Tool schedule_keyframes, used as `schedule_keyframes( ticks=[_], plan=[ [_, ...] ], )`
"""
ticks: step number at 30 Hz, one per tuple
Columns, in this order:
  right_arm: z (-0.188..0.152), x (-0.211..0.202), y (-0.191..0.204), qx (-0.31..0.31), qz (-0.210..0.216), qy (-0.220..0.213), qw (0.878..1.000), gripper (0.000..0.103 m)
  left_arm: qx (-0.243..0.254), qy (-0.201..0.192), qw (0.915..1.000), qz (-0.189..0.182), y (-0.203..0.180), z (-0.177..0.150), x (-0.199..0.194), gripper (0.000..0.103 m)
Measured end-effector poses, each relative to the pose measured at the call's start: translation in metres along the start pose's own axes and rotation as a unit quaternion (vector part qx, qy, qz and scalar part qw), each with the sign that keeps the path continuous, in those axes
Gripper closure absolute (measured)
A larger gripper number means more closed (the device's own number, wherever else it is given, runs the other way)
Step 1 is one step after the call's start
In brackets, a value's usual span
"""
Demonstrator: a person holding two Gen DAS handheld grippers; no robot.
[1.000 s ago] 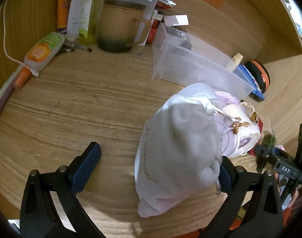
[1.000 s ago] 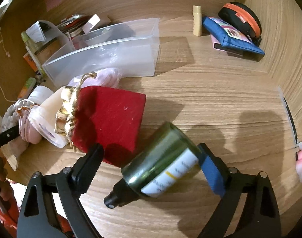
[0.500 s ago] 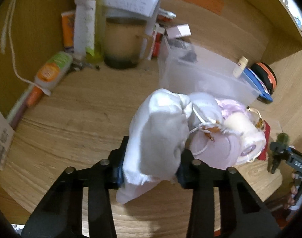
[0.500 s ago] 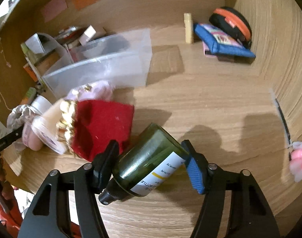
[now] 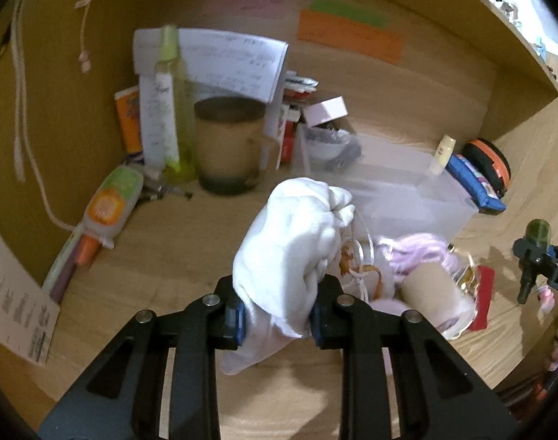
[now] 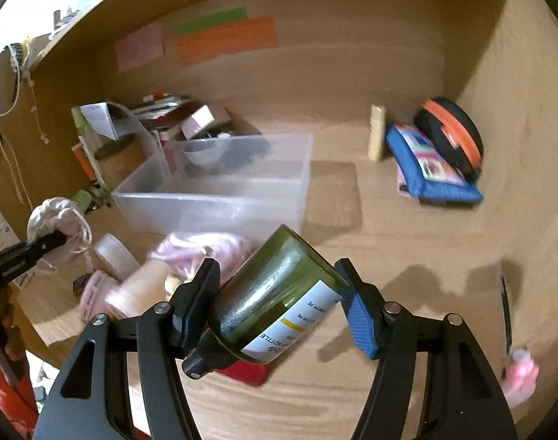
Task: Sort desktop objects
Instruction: 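Carry both items over the clear plastic box and open both tools to drop them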
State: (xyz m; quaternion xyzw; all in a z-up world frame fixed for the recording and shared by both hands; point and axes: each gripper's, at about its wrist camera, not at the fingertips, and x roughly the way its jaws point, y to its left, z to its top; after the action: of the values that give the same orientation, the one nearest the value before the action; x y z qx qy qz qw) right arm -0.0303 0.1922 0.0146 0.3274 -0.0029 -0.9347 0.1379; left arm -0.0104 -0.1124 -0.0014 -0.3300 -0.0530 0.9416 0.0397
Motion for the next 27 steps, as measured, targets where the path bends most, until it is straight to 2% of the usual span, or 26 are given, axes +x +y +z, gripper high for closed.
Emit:
schedule_keyframes(
  ticks=[14, 22, 27],
  plan=[
    [0.053, 0.013, 0.013, -0.016, 0.047, -0.032, 0.998, 0.042, 0.027, -0.026, 0.995, -0.093, -0.034, 0.046, -0.006, 0.077],
    [0.08, 0.026, 0.023, -0.023, 0.061, -0.04, 0.997, 0.042, 0.04, -0.044, 0.9915, -0.116, -0.051, 0.071, -0.003, 0.077],
    [0.097, 0.043, 0.026, -0.023, 0.071, -0.027, 0.997, 0.042, 0.048, -0.036, 0.9901, -0.127, -0.057, 0.081, 0.012, 0.077]
  ],
)
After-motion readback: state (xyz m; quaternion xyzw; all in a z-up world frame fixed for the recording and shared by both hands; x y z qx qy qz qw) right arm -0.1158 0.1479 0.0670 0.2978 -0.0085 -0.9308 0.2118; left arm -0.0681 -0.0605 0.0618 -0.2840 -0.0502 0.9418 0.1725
